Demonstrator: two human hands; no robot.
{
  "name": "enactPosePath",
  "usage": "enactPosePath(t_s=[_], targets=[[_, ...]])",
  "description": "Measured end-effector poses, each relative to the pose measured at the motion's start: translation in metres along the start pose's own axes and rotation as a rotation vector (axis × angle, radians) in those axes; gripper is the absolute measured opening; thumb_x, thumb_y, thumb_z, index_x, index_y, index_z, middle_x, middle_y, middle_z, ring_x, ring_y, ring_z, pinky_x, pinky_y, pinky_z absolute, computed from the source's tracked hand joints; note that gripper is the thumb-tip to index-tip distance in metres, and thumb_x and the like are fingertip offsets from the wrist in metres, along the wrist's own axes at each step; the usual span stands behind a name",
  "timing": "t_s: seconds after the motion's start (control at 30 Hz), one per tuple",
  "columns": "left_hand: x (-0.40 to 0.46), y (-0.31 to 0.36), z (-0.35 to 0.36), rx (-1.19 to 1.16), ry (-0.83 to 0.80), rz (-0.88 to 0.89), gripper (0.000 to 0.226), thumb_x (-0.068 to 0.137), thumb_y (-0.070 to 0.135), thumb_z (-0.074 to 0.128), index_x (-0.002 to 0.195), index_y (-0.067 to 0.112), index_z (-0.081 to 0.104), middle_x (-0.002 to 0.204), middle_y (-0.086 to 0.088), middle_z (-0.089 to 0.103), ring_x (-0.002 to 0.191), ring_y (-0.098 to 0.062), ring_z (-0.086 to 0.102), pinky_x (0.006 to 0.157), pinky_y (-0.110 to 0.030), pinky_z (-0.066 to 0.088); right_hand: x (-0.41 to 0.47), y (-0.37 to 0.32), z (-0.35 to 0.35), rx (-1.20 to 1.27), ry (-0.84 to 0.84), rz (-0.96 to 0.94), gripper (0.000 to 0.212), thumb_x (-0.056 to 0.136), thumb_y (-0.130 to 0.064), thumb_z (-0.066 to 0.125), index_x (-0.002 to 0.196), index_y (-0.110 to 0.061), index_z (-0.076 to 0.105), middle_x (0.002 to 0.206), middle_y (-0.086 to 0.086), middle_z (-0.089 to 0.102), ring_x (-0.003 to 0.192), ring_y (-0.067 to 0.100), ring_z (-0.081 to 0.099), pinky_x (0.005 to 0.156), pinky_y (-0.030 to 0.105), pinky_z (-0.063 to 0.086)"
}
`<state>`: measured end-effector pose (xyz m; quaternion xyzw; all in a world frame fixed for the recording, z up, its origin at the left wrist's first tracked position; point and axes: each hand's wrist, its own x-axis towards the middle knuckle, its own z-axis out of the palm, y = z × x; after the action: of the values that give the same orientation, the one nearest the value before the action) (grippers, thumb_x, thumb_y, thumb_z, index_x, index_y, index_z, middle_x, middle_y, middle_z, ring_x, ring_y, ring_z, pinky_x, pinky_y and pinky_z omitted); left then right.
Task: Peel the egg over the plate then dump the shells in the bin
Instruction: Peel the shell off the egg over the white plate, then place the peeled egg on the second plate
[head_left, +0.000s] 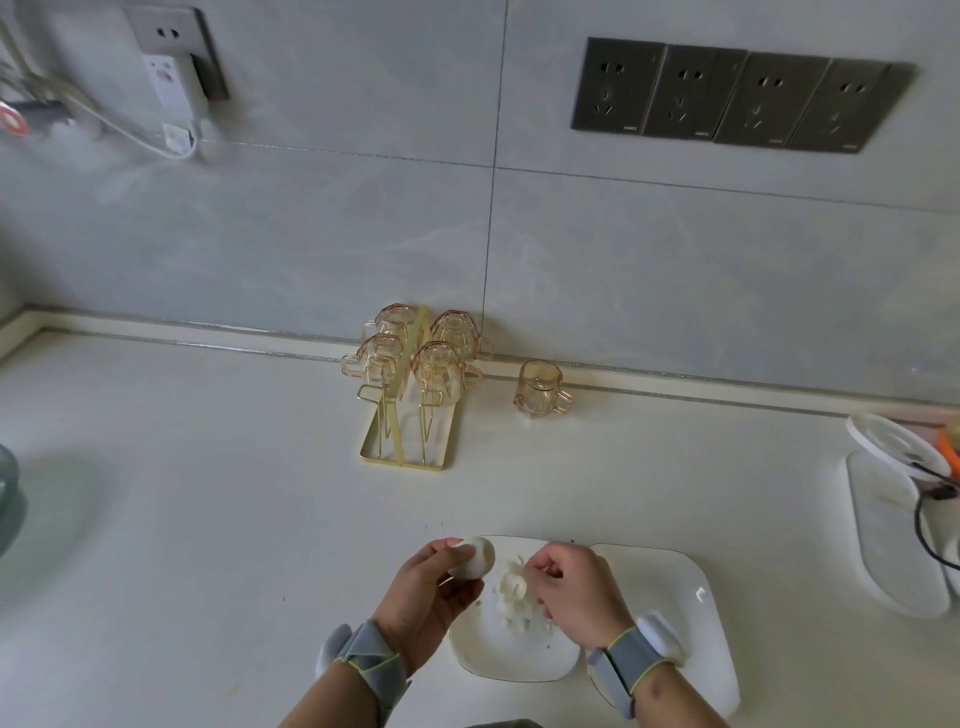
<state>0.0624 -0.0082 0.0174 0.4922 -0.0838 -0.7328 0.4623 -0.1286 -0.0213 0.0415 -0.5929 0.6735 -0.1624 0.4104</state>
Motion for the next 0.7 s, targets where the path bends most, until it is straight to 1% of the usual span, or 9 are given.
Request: enactPosePath(t_s=[0.07,0.1,0.17,0.2,0.27,0.33,0.43,0.6,0.7], targets=[[0.0,0.0,0.0,0.006,-0.001,-0.001,0.004,0.083,0.004,0.067,0.086,0.005,0.064,0.091,-0.017,0.064,0.076,-0.027,0.064,0.071,-0.034,0.058,0.001,0.001,0.001,-0.065,-0.007,-0.026,0.031,0.087,-0.03,0.065,0.06,-0.014,0.063,0.073,0.011,0.074,0.059,0.014,0.059,0.061,0.03,0.049],[0.0,0.0,0.0,0.012,-0.003,-0.001,0.004,0.083,0.004,0.068,0.086,0.005,0.065,0.091,-0.017,0.065,0.077,-0.028,0.064,0.071,-0.034,0.058,0.001,0.002,0.003,-0.075,-0.025,-0.046,0.03,0.087,-0.029,0.064,0.061,-0.015,0.064,0.078,0.01,0.074,0.065,0.015,0.06,0.065,0.029,0.049],[0.0,0.0,0.001,0.023,-0.01,-0.001,0.005,0.083,0.004,0.068,0.087,0.005,0.065,0.092,-0.017,0.066,0.078,-0.028,0.064,0.072,-0.034,0.058,0.0,0.003,0.005,-0.068,-0.092,-0.073,0.015,0.088,-0.019,0.059,0.091,-0.019,0.074,0.102,0.001,0.069,0.086,0.013,0.064,0.08,0.027,0.052],[-0.001,0.001,0.002,0.031,-0.016,-0.001,0.006,0.083,0.004,0.068,0.087,0.005,0.065,0.092,-0.018,0.066,0.078,-0.028,0.065,0.071,-0.034,0.058,0.0,0.004,0.006,-0.053,-0.12,-0.073,0.028,0.087,-0.015,0.057,0.11,-0.023,0.071,0.112,-0.004,0.064,0.092,0.011,0.063,0.085,0.024,0.051],[-0.002,0.0,0.003,0.055,-0.027,-0.003,0.008,0.081,0.004,0.069,0.087,0.005,0.064,0.092,-0.018,0.068,0.077,-0.028,0.066,0.071,-0.034,0.058,-0.001,0.005,0.007,0.04,-0.154,-0.074,0.04,0.086,-0.016,0.059,0.123,-0.031,0.064,0.111,-0.007,0.063,0.088,0.011,0.065,0.082,0.025,0.054],[-0.003,0.0,0.004,0.085,-0.05,-0.007,0.013,0.078,0.005,0.072,0.088,0.005,0.063,0.091,-0.018,0.07,0.076,-0.027,0.068,0.071,-0.033,0.058,0.0,0.003,0.007,0.148,-0.17,-0.106,0.041,0.082,-0.028,0.068,0.121,-0.037,0.063,0.103,-0.005,0.067,0.079,0.011,0.067,0.079,0.029,0.058],[-0.005,-0.002,0.005,0.168,-0.096,-0.013,0.013,0.082,0.004,0.07,0.09,0.005,0.059,0.092,-0.019,0.073,0.08,-0.029,0.07,0.074,-0.033,0.058,0.001,0.003,0.008,0.255,-0.216,-0.129,0.053,0.074,-0.039,0.078,0.123,-0.041,0.06,0.107,-0.004,0.067,0.078,0.009,0.068,0.078,0.026,0.059],[-0.007,-0.006,0.007,0.259,-0.066,-0.041,0.011,0.087,0.008,0.068,0.089,-0.001,0.062,0.093,-0.025,0.07,0.082,-0.038,0.07,0.073,-0.039,0.059,0.001,0.003,0.01,0.295,-0.211,-0.118,0.032,0.078,-0.023,0.077,0.109,-0.029,0.071,0.102,-0.004,0.072,0.086,0.025,0.071,0.083,0.042,0.06],[-0.006,-0.005,0.007,0.247,-0.04,-0.068,0.016,0.09,0.01,0.065,0.092,-0.005,0.064,0.088,-0.026,0.07,0.075,-0.039,0.069,0.07,-0.041,0.06,0.0,0.004,0.008,0.36,-0.244,-0.118,0.028,0.083,-0.013,0.072,0.109,-0.022,0.071,0.105,0.002,0.069,0.085,0.028,0.072,0.08,0.04,0.062]])
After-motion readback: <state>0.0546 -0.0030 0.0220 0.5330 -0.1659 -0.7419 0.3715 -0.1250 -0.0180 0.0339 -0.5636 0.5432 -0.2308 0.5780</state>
